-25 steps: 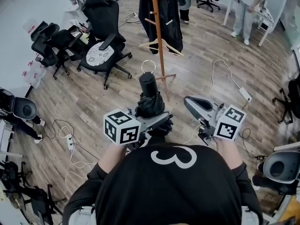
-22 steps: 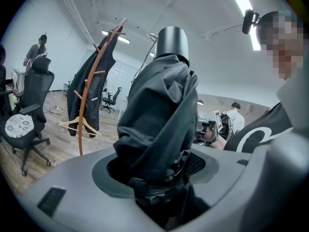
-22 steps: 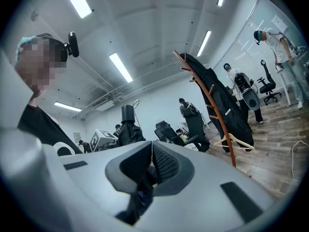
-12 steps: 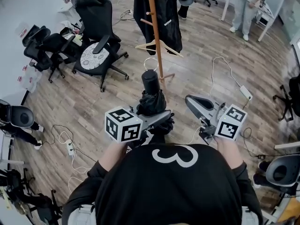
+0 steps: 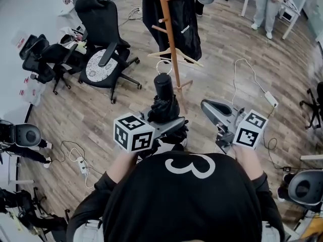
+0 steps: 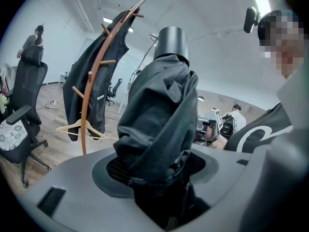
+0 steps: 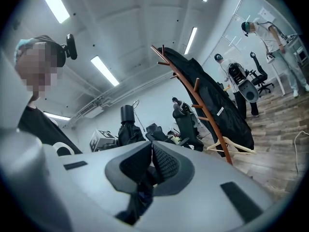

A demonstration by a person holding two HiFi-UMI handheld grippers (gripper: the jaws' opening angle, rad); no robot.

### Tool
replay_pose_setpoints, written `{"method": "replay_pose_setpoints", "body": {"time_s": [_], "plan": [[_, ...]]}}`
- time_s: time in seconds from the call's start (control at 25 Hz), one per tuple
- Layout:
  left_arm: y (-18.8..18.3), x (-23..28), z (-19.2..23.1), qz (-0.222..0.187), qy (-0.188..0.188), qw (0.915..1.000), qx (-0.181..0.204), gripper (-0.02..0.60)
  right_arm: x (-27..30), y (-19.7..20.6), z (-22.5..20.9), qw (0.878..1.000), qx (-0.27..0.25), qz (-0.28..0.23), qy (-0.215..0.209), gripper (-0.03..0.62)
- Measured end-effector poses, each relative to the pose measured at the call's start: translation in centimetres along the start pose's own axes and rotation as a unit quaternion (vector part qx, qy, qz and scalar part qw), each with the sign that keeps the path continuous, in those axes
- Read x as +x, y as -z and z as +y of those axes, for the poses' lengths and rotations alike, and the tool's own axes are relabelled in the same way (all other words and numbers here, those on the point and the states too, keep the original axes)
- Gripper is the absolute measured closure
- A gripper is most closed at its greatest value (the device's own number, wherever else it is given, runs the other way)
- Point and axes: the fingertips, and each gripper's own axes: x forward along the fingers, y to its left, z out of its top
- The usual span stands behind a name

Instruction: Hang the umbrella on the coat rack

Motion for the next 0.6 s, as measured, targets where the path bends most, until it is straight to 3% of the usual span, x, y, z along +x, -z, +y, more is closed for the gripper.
{"method": "replay_pose_setpoints", "body": {"time_s": [0.6], "plan": [[-5.2, 3.4, 11.3, 0.027, 0.021, 0.9994, -0.011, 0.302, 7.8, -2.9, -8.7, 0.999, 0.025, 0.011, 0.040, 0.568]]}}
